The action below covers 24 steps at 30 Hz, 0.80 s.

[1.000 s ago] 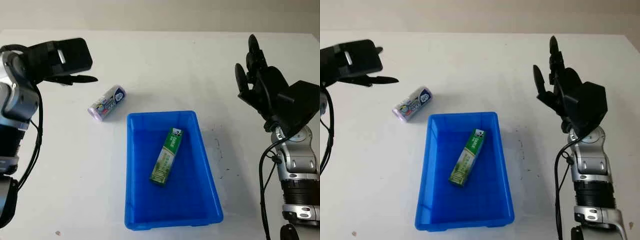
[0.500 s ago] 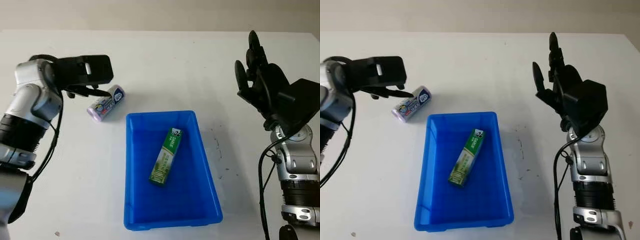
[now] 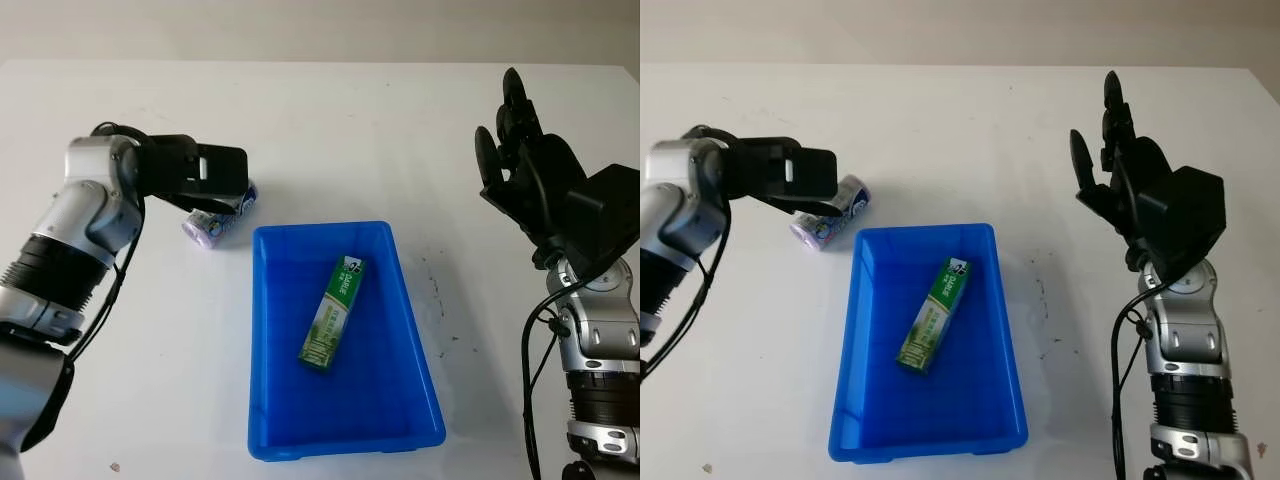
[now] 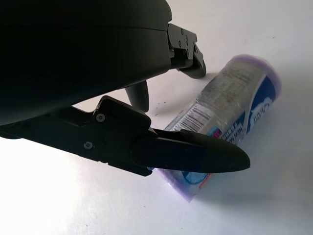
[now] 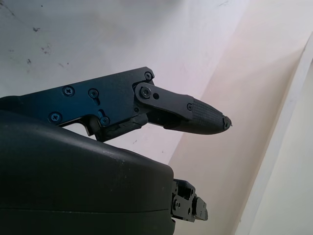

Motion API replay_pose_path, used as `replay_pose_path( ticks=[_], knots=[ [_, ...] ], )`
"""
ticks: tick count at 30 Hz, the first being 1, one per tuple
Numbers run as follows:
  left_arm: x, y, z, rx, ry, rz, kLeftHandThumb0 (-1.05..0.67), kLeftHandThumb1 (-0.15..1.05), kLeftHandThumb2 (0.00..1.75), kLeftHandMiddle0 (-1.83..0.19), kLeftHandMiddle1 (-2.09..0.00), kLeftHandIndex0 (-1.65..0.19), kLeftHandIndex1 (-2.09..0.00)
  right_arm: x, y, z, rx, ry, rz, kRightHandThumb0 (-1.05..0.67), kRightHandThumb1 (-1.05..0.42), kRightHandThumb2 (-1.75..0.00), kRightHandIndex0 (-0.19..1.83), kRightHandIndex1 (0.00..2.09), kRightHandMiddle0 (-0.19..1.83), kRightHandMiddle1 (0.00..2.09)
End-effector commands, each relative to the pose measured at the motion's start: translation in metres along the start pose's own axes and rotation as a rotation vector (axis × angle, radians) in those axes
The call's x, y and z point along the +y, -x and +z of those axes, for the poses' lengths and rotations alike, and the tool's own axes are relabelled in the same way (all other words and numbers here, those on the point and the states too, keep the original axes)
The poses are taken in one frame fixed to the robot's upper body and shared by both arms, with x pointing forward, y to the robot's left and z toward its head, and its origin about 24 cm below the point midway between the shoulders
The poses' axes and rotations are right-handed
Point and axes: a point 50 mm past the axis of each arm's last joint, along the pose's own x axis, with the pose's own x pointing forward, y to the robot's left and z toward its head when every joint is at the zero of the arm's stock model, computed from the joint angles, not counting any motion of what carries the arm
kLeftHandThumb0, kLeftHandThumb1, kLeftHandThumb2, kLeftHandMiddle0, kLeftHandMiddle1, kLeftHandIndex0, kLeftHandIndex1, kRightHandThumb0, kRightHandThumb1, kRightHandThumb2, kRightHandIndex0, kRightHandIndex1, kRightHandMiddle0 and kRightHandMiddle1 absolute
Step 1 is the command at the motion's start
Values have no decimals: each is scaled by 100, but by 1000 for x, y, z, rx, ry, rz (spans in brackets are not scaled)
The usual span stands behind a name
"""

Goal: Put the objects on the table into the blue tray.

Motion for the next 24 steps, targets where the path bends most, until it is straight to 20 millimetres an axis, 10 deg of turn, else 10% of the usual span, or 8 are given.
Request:
replay_pose_path(
  ticks=[1,2,3,5,15,21,24],
  knots=[
    [-10,-5,-2,15,-24,-19,-86,105,23,4,-200,-10,-33,-4,3,5,-16,3,-8,-60,-105,-63,-19,0,-19,0],
    [-12,-7,-2,20,-34,-22,-84,105,23,-4,-205,-3,-63,-5,4,5,-17,6,-8,-60,-105,-62,-19,0,-19,0],
    [-15,-9,-2,21,-48,-25,-83,105,23,-15,-207,3,-148,-5,4,6,-17,10,-9,-59,-105,-63,-19,0,-19,0],
    [-19,-13,-1,33,-100,-43,-83,105,24,-7,-209,-5,-193,-5,4,7,-17,20,-11,-57,-105,-64,-19,0,-19,0],
    [-42,-29,6,82,-381,-87,-87,105,28,5,-205,10,-209,-10,6,11,-19,-28,-13,-55,-105,-66,-19,0,-19,0],
    [-38,-31,8,35,-464,-58,-51,105,36,-63,-208,17,-156,-12,7,13,-15,-36,-27,-55,-105,-64,-19,0,-19,0],
    [-32,-29,11,40,-474,-77,-41,105,37,-59,-209,19,-132,-13,7,13,-18,-42,-29,-55,-105,-63,-19,0,-19,0]
  ],
)
